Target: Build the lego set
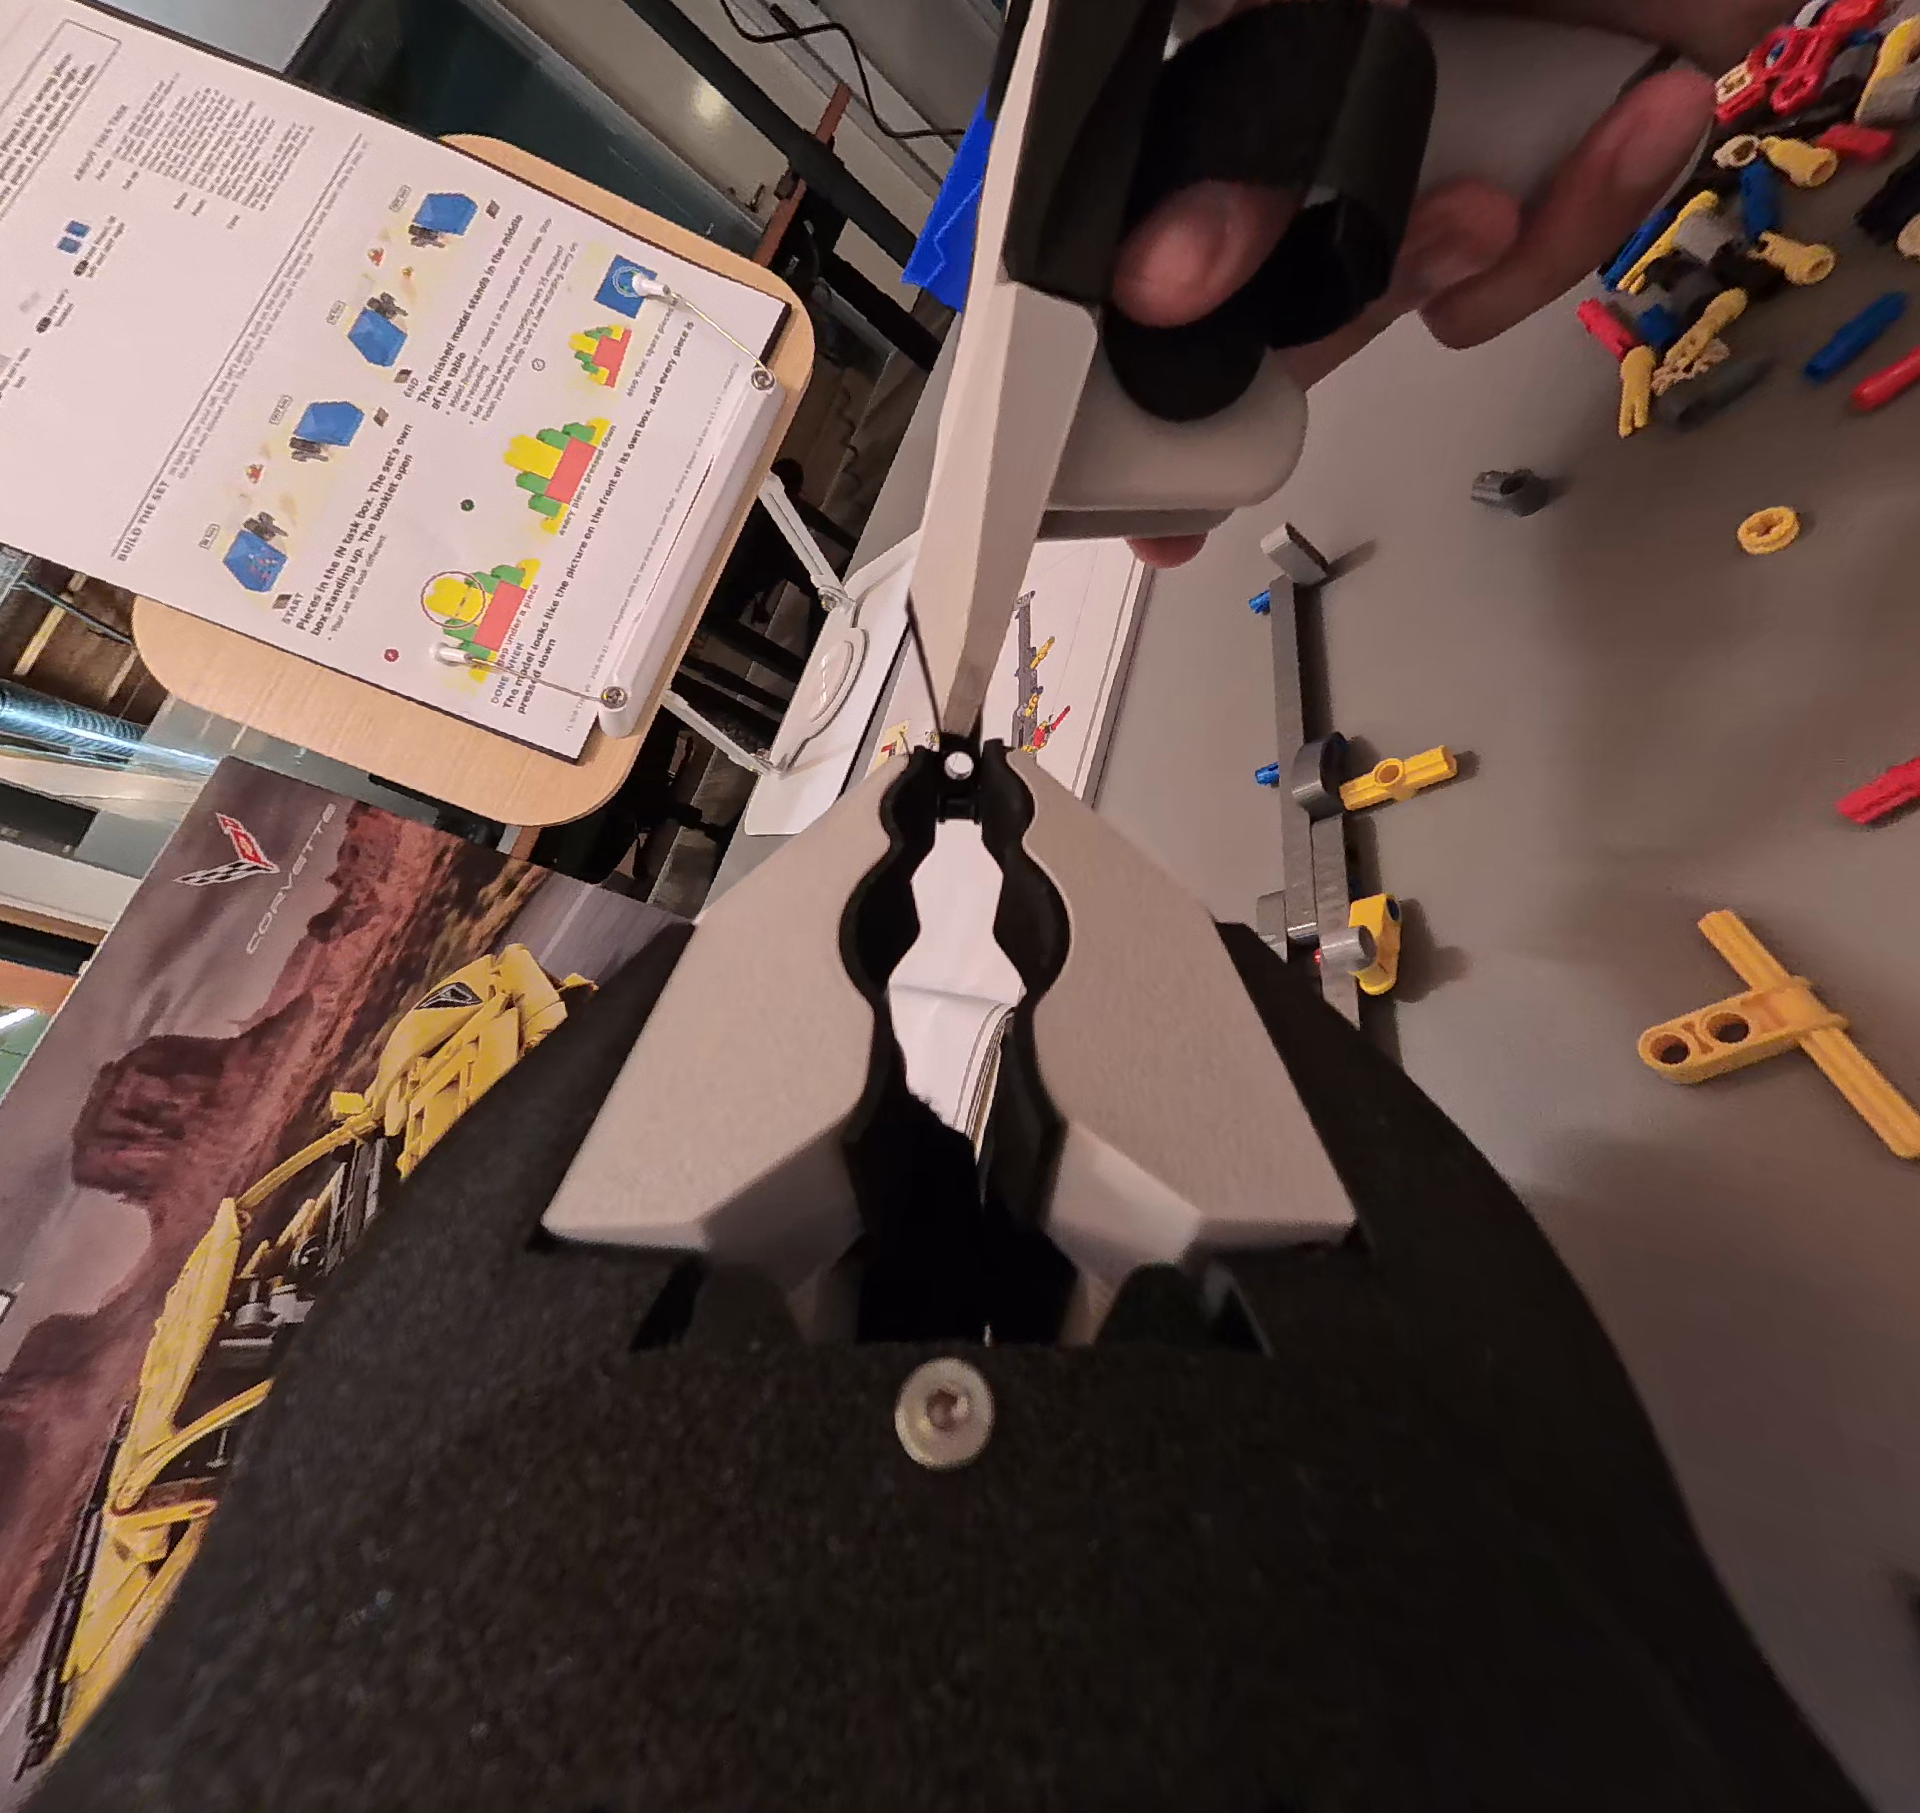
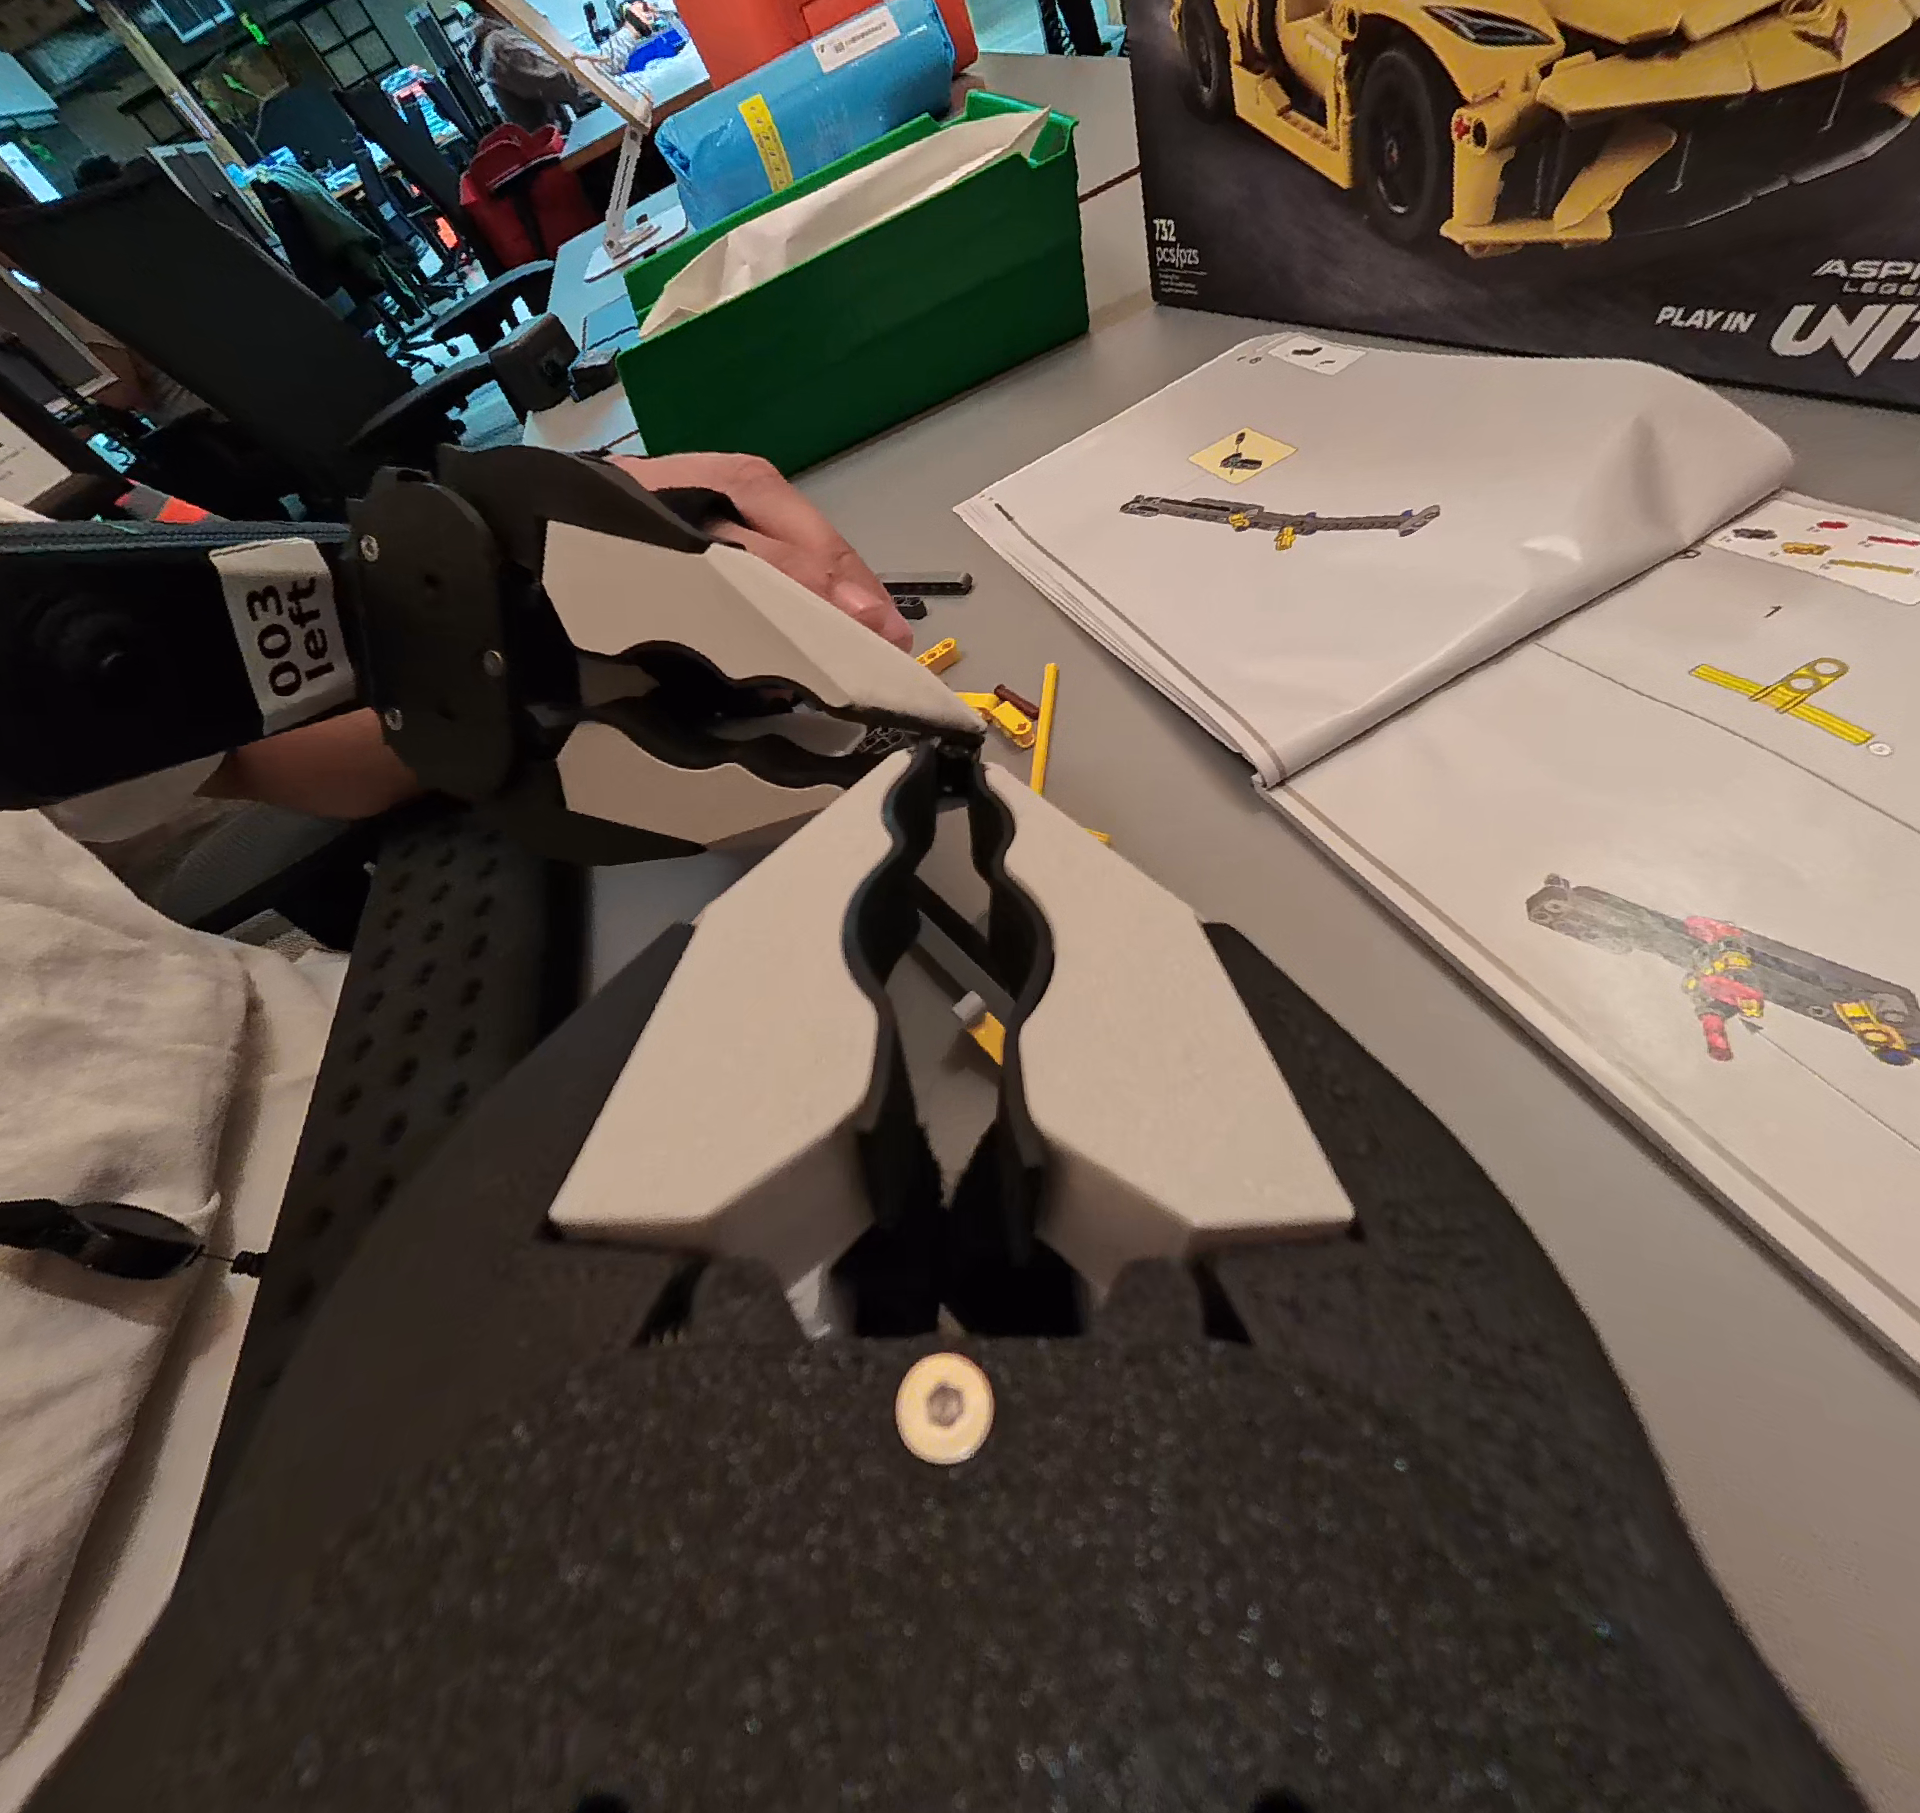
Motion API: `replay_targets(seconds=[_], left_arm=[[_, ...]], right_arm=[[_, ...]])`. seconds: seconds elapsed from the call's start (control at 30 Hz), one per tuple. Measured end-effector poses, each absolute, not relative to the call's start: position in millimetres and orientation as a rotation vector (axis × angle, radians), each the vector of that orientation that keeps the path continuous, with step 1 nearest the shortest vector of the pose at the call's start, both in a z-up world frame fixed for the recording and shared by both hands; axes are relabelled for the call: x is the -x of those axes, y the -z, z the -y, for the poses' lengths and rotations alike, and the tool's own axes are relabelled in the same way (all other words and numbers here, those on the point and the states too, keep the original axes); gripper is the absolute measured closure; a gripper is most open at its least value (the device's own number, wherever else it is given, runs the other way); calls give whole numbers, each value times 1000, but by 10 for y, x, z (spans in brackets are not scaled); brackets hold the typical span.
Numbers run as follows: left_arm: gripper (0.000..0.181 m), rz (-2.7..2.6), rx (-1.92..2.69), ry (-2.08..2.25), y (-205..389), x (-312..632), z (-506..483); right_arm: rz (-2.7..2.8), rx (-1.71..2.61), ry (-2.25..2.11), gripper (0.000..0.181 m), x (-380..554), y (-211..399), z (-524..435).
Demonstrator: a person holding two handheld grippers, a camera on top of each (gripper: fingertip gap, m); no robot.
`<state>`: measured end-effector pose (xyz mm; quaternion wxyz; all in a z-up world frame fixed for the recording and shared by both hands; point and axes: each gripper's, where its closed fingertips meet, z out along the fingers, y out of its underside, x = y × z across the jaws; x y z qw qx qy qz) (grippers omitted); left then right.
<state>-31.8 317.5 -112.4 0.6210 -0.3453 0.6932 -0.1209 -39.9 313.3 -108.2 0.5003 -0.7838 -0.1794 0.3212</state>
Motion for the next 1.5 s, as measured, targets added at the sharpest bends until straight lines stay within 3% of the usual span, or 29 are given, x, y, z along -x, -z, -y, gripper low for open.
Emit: replay_targets(seconds=[0.27,0.37,0.43,0.67,1.2,1.5], left_arm=[[175,-1582,764,256,1110,315,-3163],[175,-1563,937,404,1120,333,-3276],[175,-1503,1093,526,1093,379,-3480],[175,-1308,1493,890,1128,488,-3856],[176,-1464,1332,785,1173,404,-3563],[175,-1780,1089,772,1402,346,-2920]], right_arm=[[424,1881,-796,176,402,1059,-3130],[428,1846,-747,161,359,1009,-3156],[437,1830,-698,162,309,936,-3101],[402,2328,-335,160,414,1797,-2246],[379,2415,-220,165,577,2121,-1994],[443,2402,-62,175,543,2136,-2023]])
